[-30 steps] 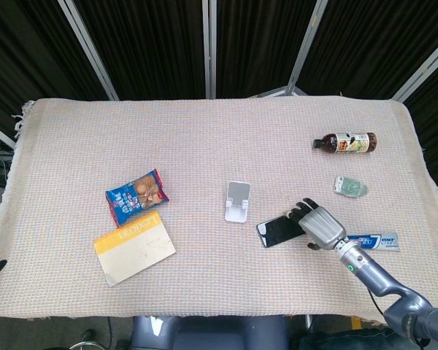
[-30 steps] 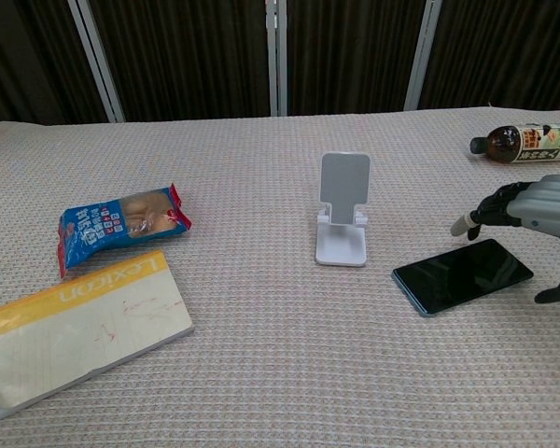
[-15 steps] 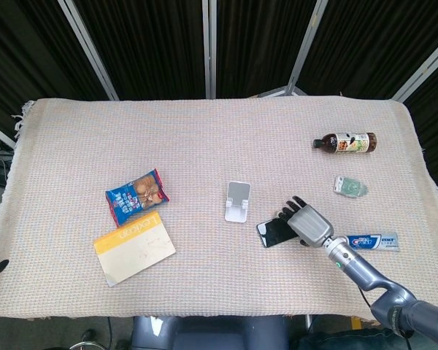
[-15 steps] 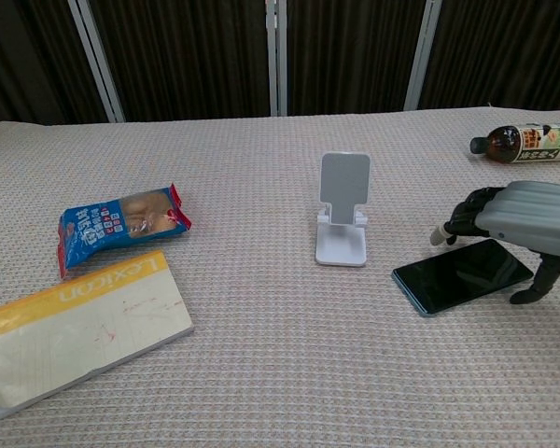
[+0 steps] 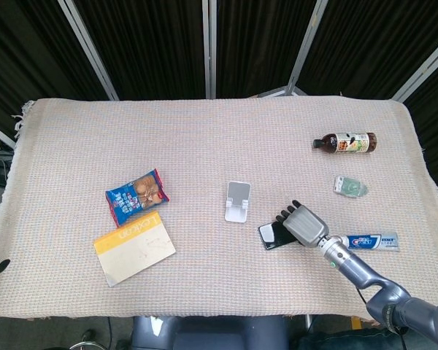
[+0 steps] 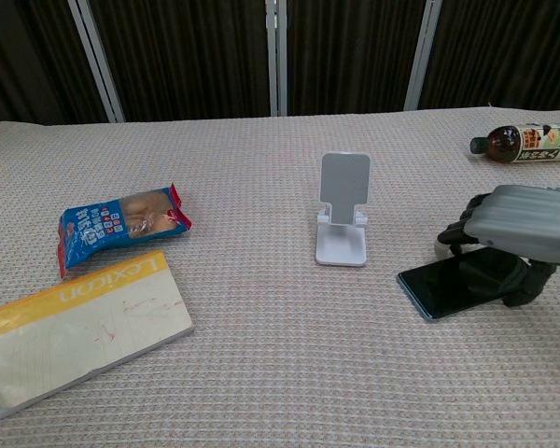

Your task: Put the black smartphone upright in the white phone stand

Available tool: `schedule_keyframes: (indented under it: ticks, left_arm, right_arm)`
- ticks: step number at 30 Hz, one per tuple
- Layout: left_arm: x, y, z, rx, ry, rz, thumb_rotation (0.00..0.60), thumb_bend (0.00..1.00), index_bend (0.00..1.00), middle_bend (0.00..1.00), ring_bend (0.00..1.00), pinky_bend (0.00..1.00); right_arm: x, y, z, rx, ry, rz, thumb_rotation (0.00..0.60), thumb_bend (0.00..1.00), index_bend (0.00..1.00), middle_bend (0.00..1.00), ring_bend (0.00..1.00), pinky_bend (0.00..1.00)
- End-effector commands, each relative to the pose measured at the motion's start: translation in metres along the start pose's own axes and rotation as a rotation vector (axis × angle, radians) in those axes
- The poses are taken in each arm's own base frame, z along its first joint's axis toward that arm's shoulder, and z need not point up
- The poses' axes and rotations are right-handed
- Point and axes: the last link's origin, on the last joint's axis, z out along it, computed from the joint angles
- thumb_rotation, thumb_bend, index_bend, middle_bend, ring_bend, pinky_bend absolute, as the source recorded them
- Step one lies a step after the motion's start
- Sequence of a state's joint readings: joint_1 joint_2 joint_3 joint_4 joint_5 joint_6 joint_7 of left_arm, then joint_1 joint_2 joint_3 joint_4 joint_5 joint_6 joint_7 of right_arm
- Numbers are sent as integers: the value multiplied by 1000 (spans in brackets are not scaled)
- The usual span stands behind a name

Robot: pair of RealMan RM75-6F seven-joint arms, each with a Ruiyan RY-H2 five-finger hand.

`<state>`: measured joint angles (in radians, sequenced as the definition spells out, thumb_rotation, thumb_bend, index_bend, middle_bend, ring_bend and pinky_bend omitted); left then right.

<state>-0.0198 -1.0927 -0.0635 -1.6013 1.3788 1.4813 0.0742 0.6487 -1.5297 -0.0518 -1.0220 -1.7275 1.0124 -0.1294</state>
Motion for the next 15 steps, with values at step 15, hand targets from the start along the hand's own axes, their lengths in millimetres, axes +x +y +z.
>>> schedule_keyframes:
  ticks: [15]
  left_arm:
    - [10,-2,-3,-24,19,-40,600,0,0,0,0,0]
  right_arm:
    - [98,-14,-14,124,347,-223,600,169,490,536,443,328]
